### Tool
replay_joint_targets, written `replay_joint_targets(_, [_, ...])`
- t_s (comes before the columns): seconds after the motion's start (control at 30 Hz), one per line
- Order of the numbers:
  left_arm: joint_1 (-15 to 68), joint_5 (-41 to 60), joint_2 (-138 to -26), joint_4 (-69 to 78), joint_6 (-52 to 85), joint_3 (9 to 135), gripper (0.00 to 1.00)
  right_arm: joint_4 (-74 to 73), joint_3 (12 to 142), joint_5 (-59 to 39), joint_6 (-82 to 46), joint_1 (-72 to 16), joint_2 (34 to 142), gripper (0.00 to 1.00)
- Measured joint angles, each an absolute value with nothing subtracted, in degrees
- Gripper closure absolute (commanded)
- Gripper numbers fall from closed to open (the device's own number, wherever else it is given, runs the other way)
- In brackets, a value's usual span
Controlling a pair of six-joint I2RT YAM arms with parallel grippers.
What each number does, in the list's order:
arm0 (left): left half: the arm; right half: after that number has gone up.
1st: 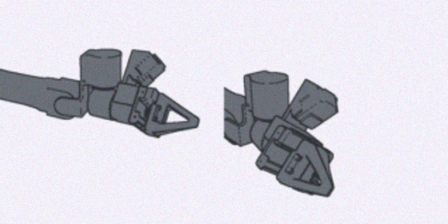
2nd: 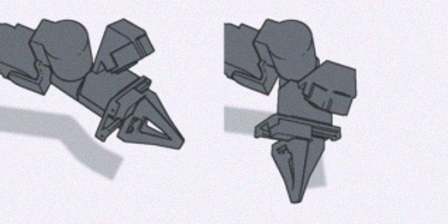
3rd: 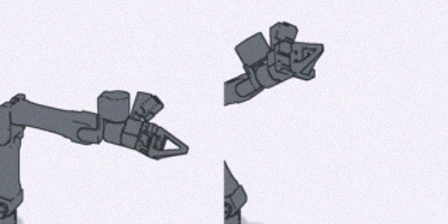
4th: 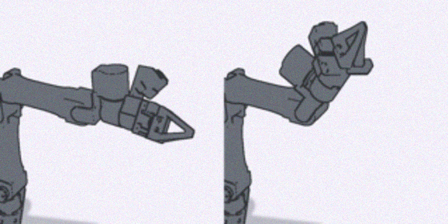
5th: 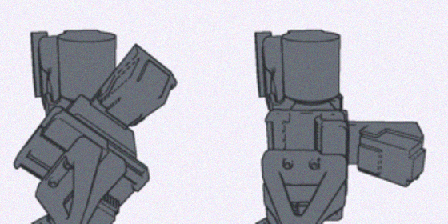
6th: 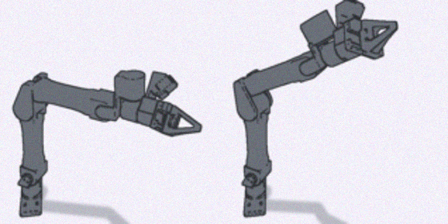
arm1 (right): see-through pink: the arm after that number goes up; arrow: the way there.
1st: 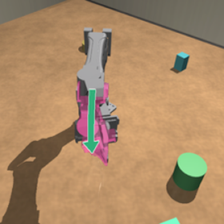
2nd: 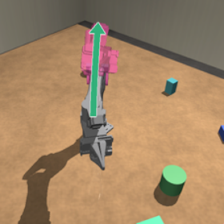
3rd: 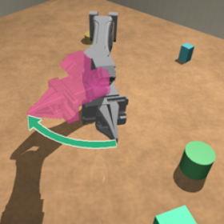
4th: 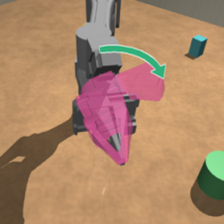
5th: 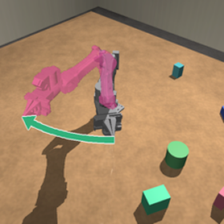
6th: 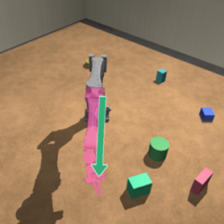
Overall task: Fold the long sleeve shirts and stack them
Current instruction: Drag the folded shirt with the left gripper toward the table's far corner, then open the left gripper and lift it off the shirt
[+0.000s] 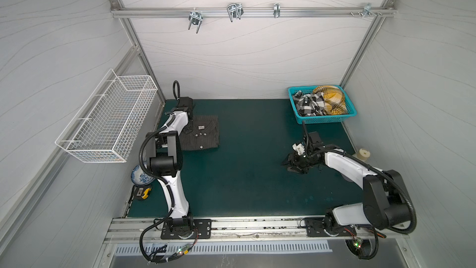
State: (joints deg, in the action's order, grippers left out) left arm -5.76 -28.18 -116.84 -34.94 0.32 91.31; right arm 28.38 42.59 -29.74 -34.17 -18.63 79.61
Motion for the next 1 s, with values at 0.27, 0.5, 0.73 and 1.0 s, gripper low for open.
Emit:
replay_joint_targets(0.27, [-8.88,-31.81,-128.14,-32.53,-4.12,103.72,1.0,29.26,42.7,-27.4,-34.24,-21.08,80.36,0.5])
replay_joint_targets(0.5, [-12.6,-31.86,-134.74,-32.12,-4.34,114.19,1.0,30.28,42.89,-25.45,-34.5,-21.69,81.73,0.5])
replay_joint_targets(0.73, [-14.41,-31.31,-136.03,-33.47,-1.93,116.36,0.5,31.73,45.6,-24.36,-34.54,-21.89,82.46,0.5])
replay_joint_targets(1.0, [-13.63,-30.04,-133.4,-34.87,2.44,115.72,0.27,34.24,47.83,-23.53,-34.48,-23.05,78.35,0.49])
